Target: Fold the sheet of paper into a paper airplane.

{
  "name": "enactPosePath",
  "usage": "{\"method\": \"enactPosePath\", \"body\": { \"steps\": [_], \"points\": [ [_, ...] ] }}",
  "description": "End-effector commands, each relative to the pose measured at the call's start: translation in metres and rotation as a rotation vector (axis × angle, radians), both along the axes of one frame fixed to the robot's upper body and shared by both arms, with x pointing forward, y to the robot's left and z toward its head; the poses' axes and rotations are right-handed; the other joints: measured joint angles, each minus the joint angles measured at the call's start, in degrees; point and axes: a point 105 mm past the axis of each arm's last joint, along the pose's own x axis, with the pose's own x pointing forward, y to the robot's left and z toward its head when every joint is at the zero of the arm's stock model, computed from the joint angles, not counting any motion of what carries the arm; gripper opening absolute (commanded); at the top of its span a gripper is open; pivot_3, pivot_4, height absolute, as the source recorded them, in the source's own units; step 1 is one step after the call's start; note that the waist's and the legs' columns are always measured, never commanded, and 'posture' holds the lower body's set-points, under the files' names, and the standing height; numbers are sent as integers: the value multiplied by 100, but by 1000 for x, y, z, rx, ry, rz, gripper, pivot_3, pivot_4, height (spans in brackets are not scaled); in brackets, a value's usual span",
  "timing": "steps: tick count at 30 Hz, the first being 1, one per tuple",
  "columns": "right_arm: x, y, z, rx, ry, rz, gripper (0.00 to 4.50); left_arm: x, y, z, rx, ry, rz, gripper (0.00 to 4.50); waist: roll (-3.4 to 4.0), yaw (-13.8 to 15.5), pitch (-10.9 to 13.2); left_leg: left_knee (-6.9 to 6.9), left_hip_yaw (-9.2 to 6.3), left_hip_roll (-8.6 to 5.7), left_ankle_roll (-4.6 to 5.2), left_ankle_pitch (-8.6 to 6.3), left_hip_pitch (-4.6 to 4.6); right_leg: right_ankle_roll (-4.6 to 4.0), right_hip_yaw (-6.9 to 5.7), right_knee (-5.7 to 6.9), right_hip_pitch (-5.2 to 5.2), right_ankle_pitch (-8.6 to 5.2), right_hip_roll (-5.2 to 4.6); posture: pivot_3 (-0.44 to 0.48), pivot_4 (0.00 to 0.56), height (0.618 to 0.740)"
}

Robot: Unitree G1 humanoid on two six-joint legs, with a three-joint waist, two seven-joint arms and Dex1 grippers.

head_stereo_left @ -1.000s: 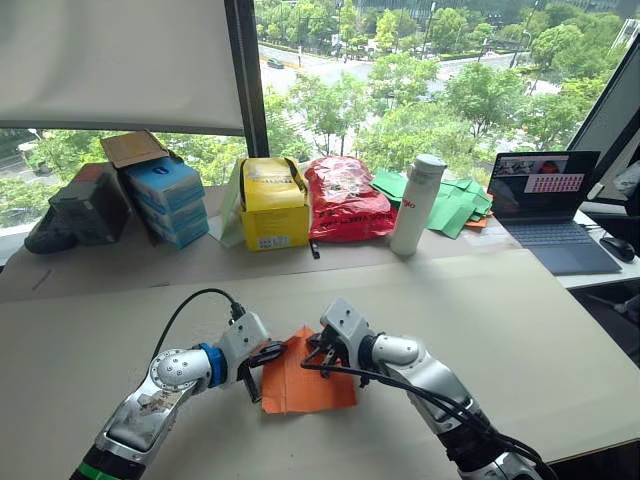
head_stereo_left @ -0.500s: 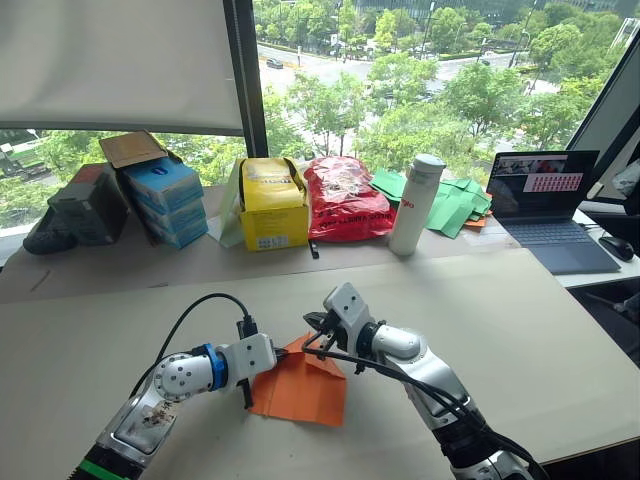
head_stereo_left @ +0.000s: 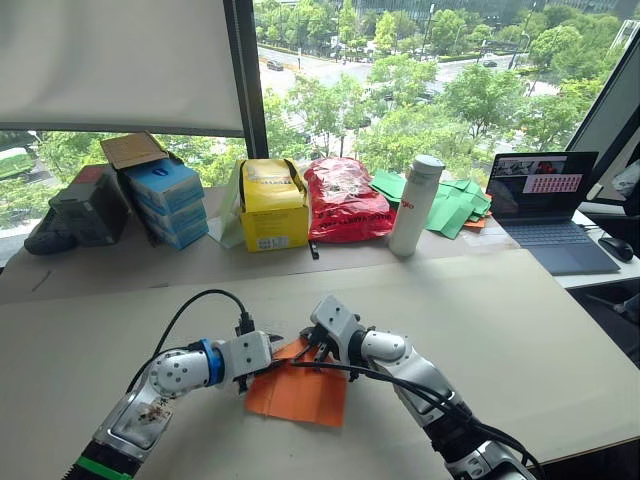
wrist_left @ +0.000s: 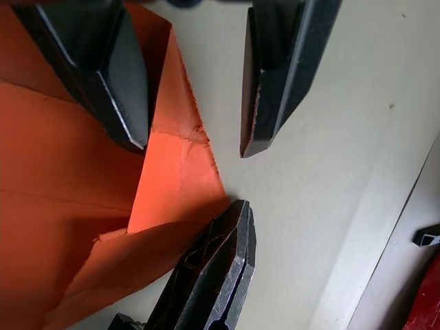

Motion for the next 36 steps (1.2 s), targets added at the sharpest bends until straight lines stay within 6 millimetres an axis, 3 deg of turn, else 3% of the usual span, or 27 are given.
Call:
{"method": "enactPosePath", "body": {
  "steps": [1,4,8,14,17,27,36],
  "points": [
    [-2,-7,-12,-53,41,-13,0,6,15,19,-146,126,88,3491,1,-1,0,0,0,0,0,0,0,0,-2,0,0,0,0,0,150,740],
    [-3,-6,-11,-53,41,-13,0,12,17,36,-279,217,122,3491,0,8,1,1,-1,-1,0,0,-2,0,-10,3,-3,0,3,0,150,740],
    [-3,-6,-11,-53,40,-15,0,10,4,54,-435,353,91,2044,0,-4,0,8,0,-3,-25,15,-2,1,-15,2,1,0,4,0,150,740],
    [-2,-5,-11,-54,37,-23,0,9,-17,51,-488,472,68,39,-1,-13,0,6,0,-3,-33,19,-2,1,-8,3,0,0,4,0,150,740],
    [-2,-5,-9,-52,34,-27,0,18,-12,35,-407,442,139,12,-1,-9,0,6,0,-3,-35,20,-1,1,-1,3,1,0,4,0,150,740],
    [-5,-2,-8,-51,29,-18,0,27,-31,0,-285,424,165,12,-2,2,-1,6,0,-3,-36,20,-4,1,5,2,-1,0,2,0,150,740],
    [-7,0,-8,-61,18,-8,0,24,-18,-31,-190,460,230,12,-5,3,-4,6,0,-3,-35,20,4,1,9,3,7,0,1,0,150,740]
  ]
}}
